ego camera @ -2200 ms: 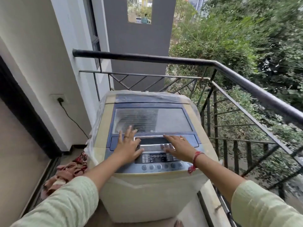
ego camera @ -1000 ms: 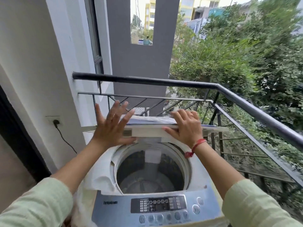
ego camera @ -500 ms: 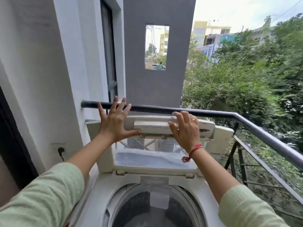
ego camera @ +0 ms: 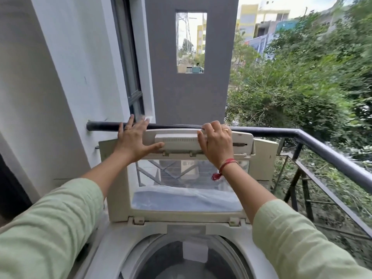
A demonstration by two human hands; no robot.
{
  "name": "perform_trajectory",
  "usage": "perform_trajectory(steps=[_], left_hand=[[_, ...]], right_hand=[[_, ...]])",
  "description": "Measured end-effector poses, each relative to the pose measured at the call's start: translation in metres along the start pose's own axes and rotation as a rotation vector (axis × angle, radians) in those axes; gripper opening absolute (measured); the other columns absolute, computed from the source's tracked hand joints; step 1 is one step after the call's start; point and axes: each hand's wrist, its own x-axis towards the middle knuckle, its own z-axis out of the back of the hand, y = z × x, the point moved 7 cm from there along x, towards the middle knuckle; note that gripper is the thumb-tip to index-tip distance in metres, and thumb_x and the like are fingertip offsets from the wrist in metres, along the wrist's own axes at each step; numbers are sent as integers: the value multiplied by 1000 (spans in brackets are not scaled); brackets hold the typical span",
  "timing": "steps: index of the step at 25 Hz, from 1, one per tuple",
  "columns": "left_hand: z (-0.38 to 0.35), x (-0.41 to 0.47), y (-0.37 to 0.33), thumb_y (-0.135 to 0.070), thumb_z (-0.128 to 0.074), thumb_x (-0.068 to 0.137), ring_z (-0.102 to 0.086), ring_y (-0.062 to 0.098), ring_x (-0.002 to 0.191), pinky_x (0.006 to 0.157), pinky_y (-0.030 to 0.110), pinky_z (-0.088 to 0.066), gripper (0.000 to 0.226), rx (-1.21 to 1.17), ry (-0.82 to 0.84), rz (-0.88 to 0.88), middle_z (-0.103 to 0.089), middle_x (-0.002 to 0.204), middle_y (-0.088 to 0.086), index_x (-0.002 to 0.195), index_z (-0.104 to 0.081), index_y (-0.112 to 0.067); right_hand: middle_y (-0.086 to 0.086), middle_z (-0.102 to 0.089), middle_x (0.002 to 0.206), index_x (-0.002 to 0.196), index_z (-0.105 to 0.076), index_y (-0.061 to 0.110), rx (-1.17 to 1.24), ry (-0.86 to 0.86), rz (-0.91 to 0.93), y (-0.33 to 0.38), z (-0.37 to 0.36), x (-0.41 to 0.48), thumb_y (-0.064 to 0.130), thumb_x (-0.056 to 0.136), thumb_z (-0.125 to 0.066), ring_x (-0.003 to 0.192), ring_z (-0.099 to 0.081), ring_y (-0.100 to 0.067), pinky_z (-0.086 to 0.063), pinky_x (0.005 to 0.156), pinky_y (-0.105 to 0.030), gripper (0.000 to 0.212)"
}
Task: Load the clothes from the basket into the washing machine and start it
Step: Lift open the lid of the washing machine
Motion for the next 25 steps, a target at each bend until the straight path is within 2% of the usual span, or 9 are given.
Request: perform_trajectory(steps=[6, 10, 12, 15, 17, 20, 22, 25], left_hand=[[-10, 6, 3, -96, -16, 57, 4, 24, 146, 115, 54, 4, 116, 48, 111, 37, -6, 159, -2, 150, -3, -27], [-4, -5, 5, -98, -18, 51, 10, 20, 145, 113, 57, 8, 121, 11, 218, 75, 1, 159, -4, 149, 4, -30], [3, -17, 0, -95, -22, 54, 8, 20, 146, 112, 57, 7, 118, -34, 166, 81, -1, 159, -2, 149, 3, -30], [16, -46, -15, -85, -29, 65, -8, 23, 145, 115, 50, -3, 106, -199, -68, 78, -17, 156, 6, 149, -13, -23], [18, -66, -30, -75, -28, 75, -11, 24, 144, 115, 46, -5, 93, -236, -183, 68, -18, 155, 10, 148, -16, -20], [3, -88, -45, -70, -20, 80, 4, 17, 145, 115, 45, 7, 85, -158, -118, 65, 3, 159, 2, 150, 0, -26], [-2, -94, -46, -70, -17, 80, 16, 13, 144, 112, 42, 15, 85, -108, -75, 69, 16, 157, -3, 148, 11, -29], [-1, -94, -43, -70, -21, 83, 23, 12, 142, 111, 41, 19, 84, -67, -35, 66, 23, 155, -5, 147, 16, -30]], right_hand=[[-5, -58, 87, 89, -58, 15, 26, -3, 1, -5, -8, 3, 43, 95, -34, 71, -56, -25, -43, 77, -36, 37], [-4, -58, 86, 89, -59, 16, 46, -53, 13, -2, 5, -4, 42, 94, -38, 71, -55, -23, -43, 77, -35, 34], [-4, -58, 86, 89, -59, 16, 52, -76, 21, 1, 14, -9, 42, 94, -39, 71, -55, -22, -43, 77, -34, 33], [-5, -59, 89, 92, -60, 15, 79, -84, 40, 5, 26, -16, 44, 94, -39, 75, -57, -24, -44, 79, -35, 36], [-6, -59, 94, 100, -59, 15, 80, -73, 38, 8, 31, -19, 46, 94, -37, 82, -58, -26, -43, 84, -39, 39], [-6, -56, 111, 118, -50, 21, -10, -64, 11, 10, 39, -27, 50, 94, -37, 98, -53, -26, -33, 93, -45, 40], [-6, -53, 117, 122, -47, 22, -40, -103, 38, 14, 44, -38, 51, 93, -40, 104, -50, -24, -28, 94, -44, 42], [-7, -52, 123, 123, -48, 20, -50, -80, 109, 19, 41, -57, 52, 92, -37, 113, -46, -25, -24, 102, -47, 46]])
